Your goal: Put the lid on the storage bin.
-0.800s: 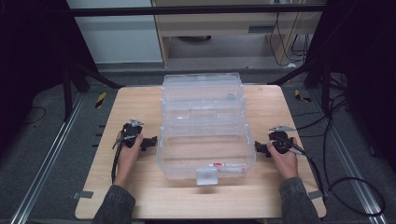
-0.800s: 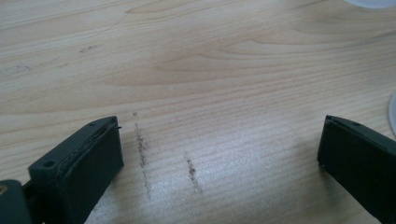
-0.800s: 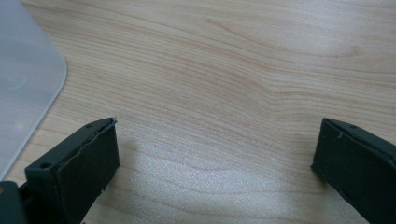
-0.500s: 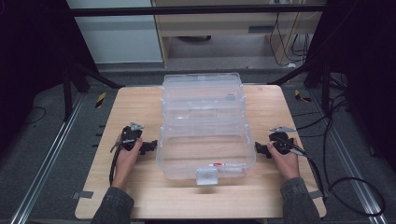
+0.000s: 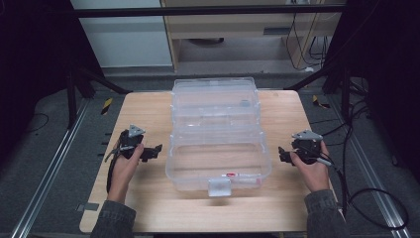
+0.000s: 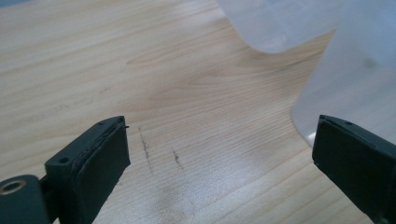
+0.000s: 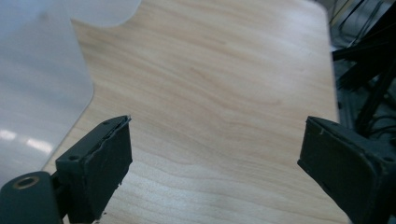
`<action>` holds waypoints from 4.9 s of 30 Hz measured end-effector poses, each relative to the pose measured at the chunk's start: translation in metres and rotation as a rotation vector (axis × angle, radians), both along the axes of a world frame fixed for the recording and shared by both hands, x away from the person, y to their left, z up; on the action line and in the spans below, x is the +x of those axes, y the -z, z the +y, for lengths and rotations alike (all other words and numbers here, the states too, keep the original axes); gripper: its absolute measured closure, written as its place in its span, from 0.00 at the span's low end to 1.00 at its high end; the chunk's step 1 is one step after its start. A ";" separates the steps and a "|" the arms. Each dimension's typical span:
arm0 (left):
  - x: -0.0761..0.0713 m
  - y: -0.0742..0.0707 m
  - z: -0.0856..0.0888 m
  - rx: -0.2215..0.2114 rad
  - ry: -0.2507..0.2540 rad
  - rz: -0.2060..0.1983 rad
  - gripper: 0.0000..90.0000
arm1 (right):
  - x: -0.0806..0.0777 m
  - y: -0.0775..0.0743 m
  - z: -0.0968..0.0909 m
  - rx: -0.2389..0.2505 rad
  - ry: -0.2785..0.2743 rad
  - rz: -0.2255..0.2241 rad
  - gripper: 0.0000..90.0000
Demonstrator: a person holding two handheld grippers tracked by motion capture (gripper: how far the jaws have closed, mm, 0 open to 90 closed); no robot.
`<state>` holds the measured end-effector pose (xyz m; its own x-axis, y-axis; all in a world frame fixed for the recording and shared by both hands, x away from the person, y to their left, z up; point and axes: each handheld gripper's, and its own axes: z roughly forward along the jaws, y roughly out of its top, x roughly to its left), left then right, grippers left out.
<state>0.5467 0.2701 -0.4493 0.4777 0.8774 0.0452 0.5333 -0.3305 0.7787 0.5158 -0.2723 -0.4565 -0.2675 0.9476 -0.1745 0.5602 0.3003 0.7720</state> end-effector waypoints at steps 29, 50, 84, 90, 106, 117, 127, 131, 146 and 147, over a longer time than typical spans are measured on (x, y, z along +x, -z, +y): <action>-0.035 -0.080 -0.027 0.095 0.266 -0.003 0.04 | -0.025 -0.112 0.027 -0.144 -0.280 0.053 0.24; -0.050 -0.105 -0.094 0.228 0.515 0.034 0.05 | 0.025 -0.189 0.096 -0.376 -0.617 0.094 0.47; -0.069 -0.080 -0.110 0.324 0.693 0.116 0.06 | 0.099 -0.153 0.154 -0.606 -0.896 0.276 0.85; -0.078 -0.078 -0.114 0.343 0.740 0.132 0.08 | 0.096 -0.154 0.155 -0.618 -0.922 0.276 0.88; -0.084 -0.050 -0.121 0.392 0.806 0.216 0.38 | 0.095 -0.154 0.155 -0.612 -0.909 0.276 0.88; -0.075 -0.045 -0.126 0.386 0.812 0.255 0.68 | 0.095 -0.154 0.154 -0.608 -0.906 0.270 0.87; -0.076 -0.042 -0.130 0.391 0.828 0.286 0.89 | 0.095 -0.155 0.154 -0.609 -0.912 0.272 0.88; -0.077 -0.042 -0.129 0.378 0.810 0.284 0.89 | 0.094 -0.155 0.155 -0.601 -0.926 0.265 0.90; -0.081 -0.041 -0.127 0.385 0.743 0.268 0.88 | 0.077 -0.162 0.160 -0.605 -0.965 0.254 0.96; -0.081 -0.041 -0.127 0.384 0.742 0.268 0.87 | 0.075 -0.163 0.160 -0.606 -0.968 0.256 0.96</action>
